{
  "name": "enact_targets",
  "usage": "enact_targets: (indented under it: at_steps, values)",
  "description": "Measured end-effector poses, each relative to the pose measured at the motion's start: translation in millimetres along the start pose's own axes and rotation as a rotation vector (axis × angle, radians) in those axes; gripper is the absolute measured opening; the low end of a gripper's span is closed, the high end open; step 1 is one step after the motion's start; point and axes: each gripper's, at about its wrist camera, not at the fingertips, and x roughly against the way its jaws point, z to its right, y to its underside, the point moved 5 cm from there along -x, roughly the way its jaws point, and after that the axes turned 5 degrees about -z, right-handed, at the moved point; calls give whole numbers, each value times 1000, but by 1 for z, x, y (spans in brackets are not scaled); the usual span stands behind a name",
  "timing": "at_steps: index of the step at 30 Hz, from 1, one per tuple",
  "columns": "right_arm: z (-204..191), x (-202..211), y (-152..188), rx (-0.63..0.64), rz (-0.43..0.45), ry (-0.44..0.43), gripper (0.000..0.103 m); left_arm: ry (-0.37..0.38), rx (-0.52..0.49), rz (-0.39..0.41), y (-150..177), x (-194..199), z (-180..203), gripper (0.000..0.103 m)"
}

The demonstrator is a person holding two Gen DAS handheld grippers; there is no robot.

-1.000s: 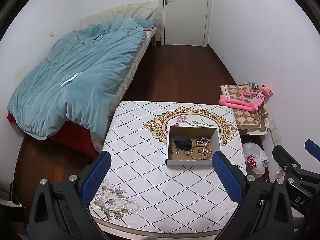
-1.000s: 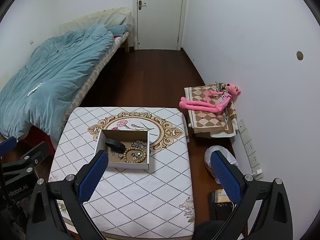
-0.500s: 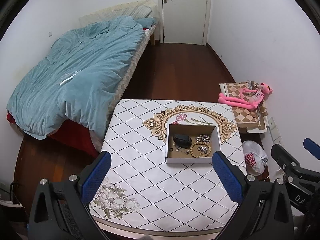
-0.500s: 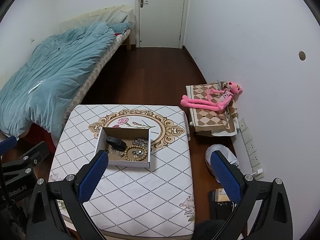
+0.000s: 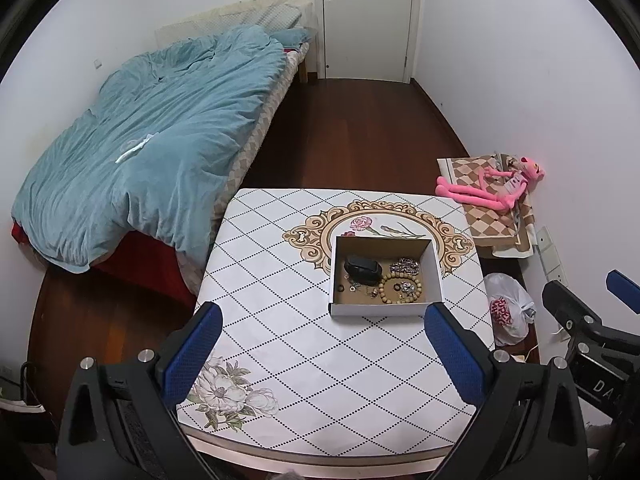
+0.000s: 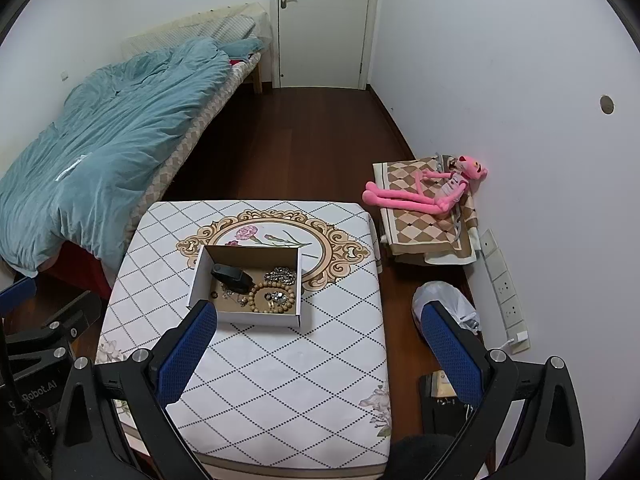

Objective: Organize jewelry

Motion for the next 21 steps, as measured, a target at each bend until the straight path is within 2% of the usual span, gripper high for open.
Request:
enact_targets:
  at_steps: [21]
  values:
    - [-2, -2, 5, 5, -16, 0, 103, -8, -8, 15, -3, 5, -1, 103]
